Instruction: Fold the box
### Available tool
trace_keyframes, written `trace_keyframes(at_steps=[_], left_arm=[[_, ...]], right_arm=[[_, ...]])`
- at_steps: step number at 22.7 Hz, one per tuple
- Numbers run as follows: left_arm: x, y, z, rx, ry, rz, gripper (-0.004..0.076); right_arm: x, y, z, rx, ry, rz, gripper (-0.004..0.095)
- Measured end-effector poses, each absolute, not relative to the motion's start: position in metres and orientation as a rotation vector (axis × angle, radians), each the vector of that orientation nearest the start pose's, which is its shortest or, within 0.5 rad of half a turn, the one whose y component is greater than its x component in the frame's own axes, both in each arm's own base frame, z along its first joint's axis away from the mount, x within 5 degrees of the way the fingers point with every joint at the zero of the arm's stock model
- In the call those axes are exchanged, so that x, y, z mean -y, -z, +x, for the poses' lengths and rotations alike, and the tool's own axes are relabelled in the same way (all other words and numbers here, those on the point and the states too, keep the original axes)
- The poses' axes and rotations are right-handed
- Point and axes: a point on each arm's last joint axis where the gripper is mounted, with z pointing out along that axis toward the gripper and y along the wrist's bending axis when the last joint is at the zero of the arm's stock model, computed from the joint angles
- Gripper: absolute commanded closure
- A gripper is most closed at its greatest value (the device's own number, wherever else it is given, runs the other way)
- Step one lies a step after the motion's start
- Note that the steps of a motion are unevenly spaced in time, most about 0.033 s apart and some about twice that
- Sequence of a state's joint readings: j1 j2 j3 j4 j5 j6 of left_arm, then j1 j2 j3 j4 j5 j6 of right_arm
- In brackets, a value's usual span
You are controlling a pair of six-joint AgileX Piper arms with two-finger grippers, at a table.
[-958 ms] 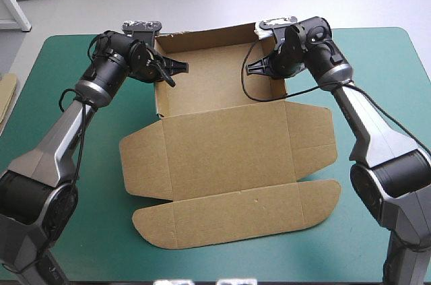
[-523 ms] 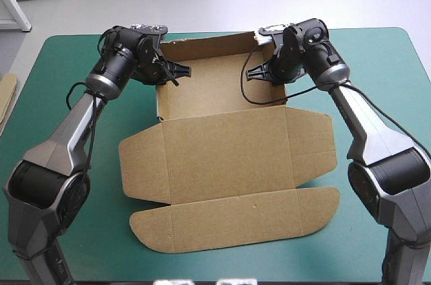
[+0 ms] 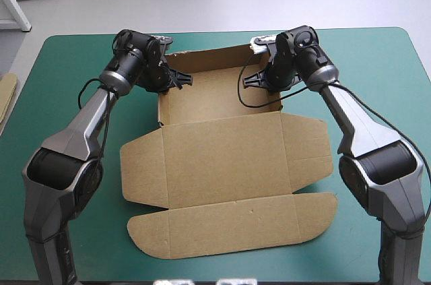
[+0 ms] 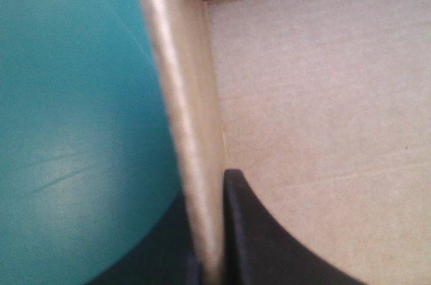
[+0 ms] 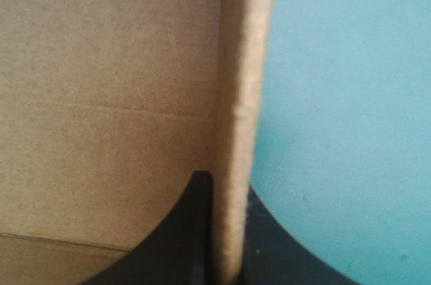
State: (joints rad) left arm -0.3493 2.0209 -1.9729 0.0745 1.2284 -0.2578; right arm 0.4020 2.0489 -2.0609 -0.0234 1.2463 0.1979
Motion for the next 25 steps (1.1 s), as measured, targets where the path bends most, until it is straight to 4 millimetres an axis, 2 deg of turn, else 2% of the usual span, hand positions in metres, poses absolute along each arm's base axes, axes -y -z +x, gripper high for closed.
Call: trace_keyframes(at_steps=[2, 5, 7, 11, 17, 25], left_arm=[[0.131, -0.301, 0.424, -2.783, 0.113, 0.088, 0.0732], [0.122, -0.298, 0.427, -2.799, 0.136, 0.062, 0.0732], [0.121, -0.292, 0.43, -2.818, 0.137, 0.063, 0.0732], [0.125, -0.265, 0.44, -2.865, 0.138, 0.065, 0.0732], [0.126, -0.262, 0.442, -2.866, 0.138, 0.088, 0.0732], [0.126, -0.261, 0.442, -2.866, 0.14, 0.109, 0.0732]], right_arm=[[-0.177, -0.313, 0.416, -2.731, -0.161, -0.283, 0.0916], [-0.182, -0.307, 0.418, -2.738, -0.181, -0.288, 0.0916], [-0.184, -0.301, 0.419, -2.749, -0.182, -0.291, 0.0915], [-0.186, -0.282, 0.425, -2.796, -0.16, -0.297, 0.0916], [-0.188, -0.27, 0.43, -2.815, -0.147, -0.299, 0.092], [-0.187, -0.267, 0.433, -2.819, -0.144, -0.296, 0.0921]])
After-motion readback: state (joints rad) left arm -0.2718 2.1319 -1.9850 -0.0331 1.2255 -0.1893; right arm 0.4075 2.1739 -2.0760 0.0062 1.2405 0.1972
